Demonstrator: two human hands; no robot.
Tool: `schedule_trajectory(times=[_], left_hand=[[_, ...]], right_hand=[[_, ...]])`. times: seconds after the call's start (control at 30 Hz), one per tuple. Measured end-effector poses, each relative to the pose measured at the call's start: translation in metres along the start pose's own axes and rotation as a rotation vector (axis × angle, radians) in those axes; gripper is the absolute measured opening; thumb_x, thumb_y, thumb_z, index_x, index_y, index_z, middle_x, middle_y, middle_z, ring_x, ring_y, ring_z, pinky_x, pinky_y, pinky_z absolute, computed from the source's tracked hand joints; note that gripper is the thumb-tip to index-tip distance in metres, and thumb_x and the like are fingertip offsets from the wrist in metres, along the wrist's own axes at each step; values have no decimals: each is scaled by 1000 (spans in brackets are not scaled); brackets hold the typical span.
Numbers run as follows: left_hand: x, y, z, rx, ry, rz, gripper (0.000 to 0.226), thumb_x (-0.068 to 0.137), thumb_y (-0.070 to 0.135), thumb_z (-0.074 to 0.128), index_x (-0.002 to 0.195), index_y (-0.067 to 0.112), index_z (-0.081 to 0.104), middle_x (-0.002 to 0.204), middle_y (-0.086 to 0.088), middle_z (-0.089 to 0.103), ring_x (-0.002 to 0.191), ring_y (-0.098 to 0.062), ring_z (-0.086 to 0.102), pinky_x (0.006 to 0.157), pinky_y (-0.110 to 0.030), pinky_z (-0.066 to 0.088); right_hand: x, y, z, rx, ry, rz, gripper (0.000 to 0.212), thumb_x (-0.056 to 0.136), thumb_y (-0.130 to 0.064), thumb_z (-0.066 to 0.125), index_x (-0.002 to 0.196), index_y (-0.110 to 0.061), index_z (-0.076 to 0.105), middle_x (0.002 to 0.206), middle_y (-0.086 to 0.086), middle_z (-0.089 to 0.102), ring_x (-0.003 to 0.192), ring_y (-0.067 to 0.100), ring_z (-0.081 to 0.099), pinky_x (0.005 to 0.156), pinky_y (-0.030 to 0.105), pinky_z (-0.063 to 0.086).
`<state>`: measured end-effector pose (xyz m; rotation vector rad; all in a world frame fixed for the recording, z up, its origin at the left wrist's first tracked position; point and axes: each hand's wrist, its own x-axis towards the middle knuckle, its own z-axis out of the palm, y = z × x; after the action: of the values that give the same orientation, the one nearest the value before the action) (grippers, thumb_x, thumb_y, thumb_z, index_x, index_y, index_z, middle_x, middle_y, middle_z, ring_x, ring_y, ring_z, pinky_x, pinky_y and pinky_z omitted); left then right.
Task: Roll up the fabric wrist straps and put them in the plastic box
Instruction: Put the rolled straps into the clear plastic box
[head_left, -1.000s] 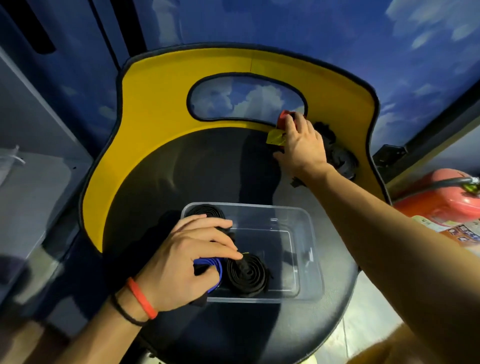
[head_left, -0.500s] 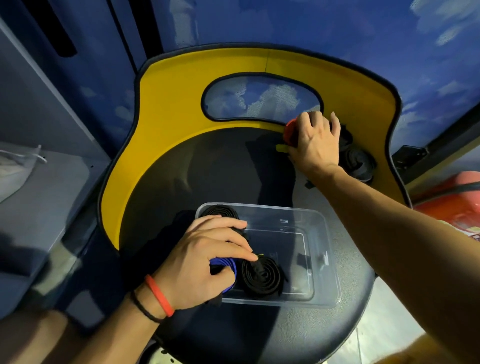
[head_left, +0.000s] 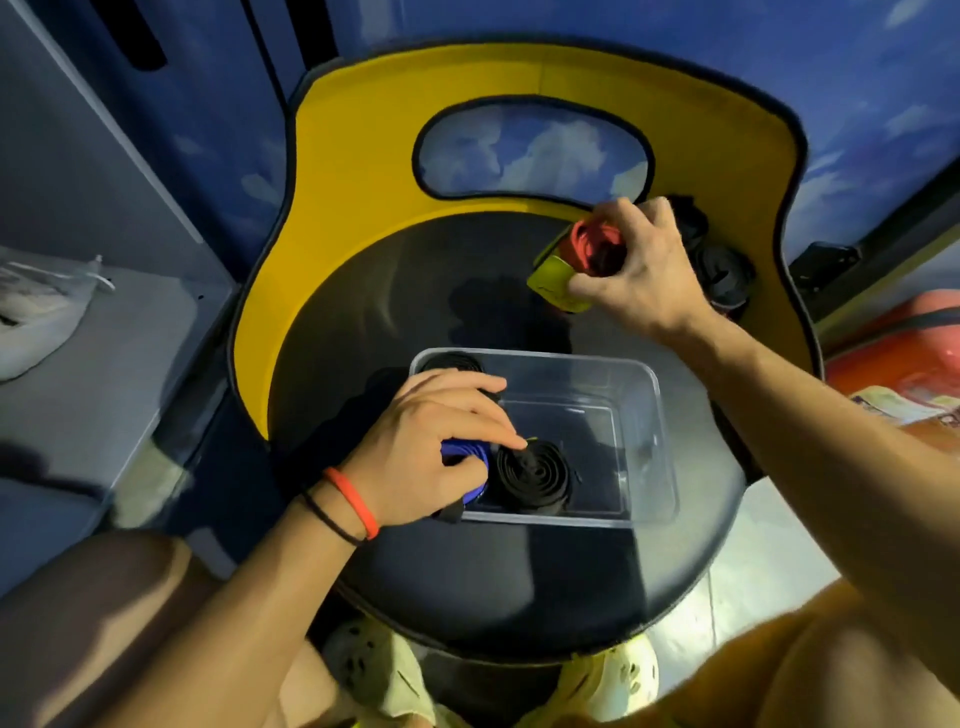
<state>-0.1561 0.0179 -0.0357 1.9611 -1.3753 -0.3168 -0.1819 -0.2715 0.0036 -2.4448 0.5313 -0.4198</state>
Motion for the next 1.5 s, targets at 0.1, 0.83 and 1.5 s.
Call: schedule_trajectory(times=[0.1, 0.83, 1.5], left_hand=[[-1, 1, 1, 13, -5, 4, 38, 78, 21, 53, 103, 31, 79, 108, 19, 70, 134, -2, 46, 115, -29, 27], [-7, 0, 7, -12, 50, 0, 36, 80, 23, 52, 98, 36, 80, 103, 21, 70, 136, -2, 44, 116, -35, 26], [-5, 6, 3, -1, 15, -36, 36, 77, 25, 54, 100, 38, 78, 144, 19, 50, 135, -8, 42, 114, -36, 28]], right_hand=[[-40, -13, -24, 123, -33, 18, 64, 61, -47, 69, 120, -25, 60, 110, 2, 40, 98, 13, 48, 79, -2, 33], [-126, -16, 18, -28, -130, 28, 34, 87, -37, 67, 120, -30, 70, 121, -4, 34, 100, 6, 46, 93, 33, 53], [-124, -9, 28, 98, -263, -41, 75, 74, 17, 69, 139, -18, 56, 117, 6, 44, 106, 3, 37, 88, -6, 27]])
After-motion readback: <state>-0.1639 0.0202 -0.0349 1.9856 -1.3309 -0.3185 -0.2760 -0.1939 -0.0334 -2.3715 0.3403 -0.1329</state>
